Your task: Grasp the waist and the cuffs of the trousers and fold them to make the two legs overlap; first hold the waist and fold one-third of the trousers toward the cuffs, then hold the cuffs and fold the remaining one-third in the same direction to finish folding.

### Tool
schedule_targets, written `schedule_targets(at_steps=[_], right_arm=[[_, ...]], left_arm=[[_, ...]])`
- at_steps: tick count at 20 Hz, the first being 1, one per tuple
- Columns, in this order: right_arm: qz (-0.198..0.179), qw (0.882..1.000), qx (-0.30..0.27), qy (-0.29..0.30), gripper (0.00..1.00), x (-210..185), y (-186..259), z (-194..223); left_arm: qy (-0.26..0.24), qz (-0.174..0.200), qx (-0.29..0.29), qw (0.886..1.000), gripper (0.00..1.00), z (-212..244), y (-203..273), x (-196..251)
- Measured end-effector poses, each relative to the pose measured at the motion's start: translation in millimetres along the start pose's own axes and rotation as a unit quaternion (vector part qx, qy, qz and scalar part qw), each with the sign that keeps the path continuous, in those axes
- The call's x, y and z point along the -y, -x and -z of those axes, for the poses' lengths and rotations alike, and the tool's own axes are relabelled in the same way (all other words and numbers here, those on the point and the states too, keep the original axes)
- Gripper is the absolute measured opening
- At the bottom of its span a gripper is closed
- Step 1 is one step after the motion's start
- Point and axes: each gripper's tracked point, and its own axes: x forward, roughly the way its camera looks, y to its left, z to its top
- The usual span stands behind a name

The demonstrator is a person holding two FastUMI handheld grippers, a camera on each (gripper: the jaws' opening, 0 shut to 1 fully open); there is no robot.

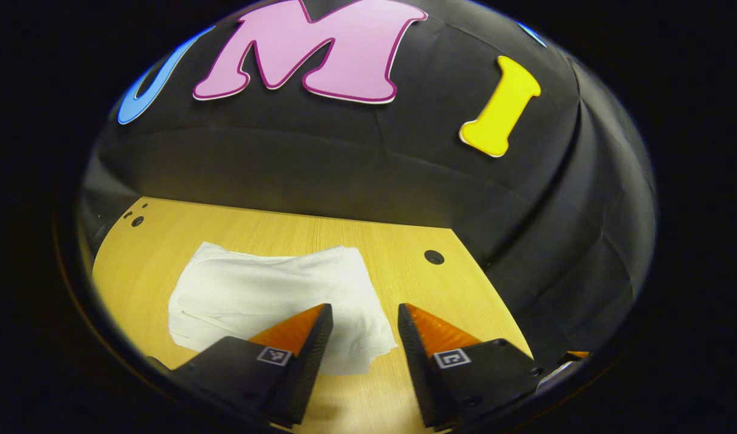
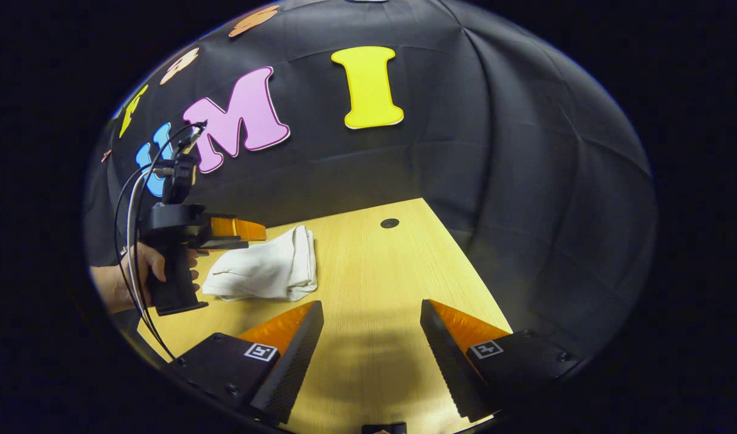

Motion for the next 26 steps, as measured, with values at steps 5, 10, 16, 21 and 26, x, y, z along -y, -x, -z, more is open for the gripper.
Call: schedule_targets(at_steps=[5, 10, 16, 21, 26], right_arm=[[-0.006, 1.0, 0.009, 0.004, 0.99, -14.7, 10.5, -2.8], [-0.013, 0.999, 0.035, 0.021, 0.99, -44.1, 23.2, -22.6], [-0.031, 0.994, 0.092, 0.04, 0.99, -108.1, 50.5, -65.9], [-0.018, 0.99, 0.131, 0.054, 0.99, -153.9, 95.4, -83.8], [-0.014, 0.986, 0.144, 0.084, 0.99, -196.1, 126.8, -75.4]], left_arm=[[-0.002, -0.029, 0.048, 0.998, 0.96, -19.1, 52.2, -25.1], [-0.023, -0.065, 0.109, 0.992, 0.96, -44.5, 131.1, -74.0], [-0.054, -0.097, 0.172, 0.979, 0.96, -71.8, 226.4, -121.6], [-0.065, -0.113, 0.191, 0.973, 0.96, -56.0, 292.7, -149.7], [-0.056, -0.122, 0.19, 0.973, 0.96, -26.1, 338.6, -175.4]])
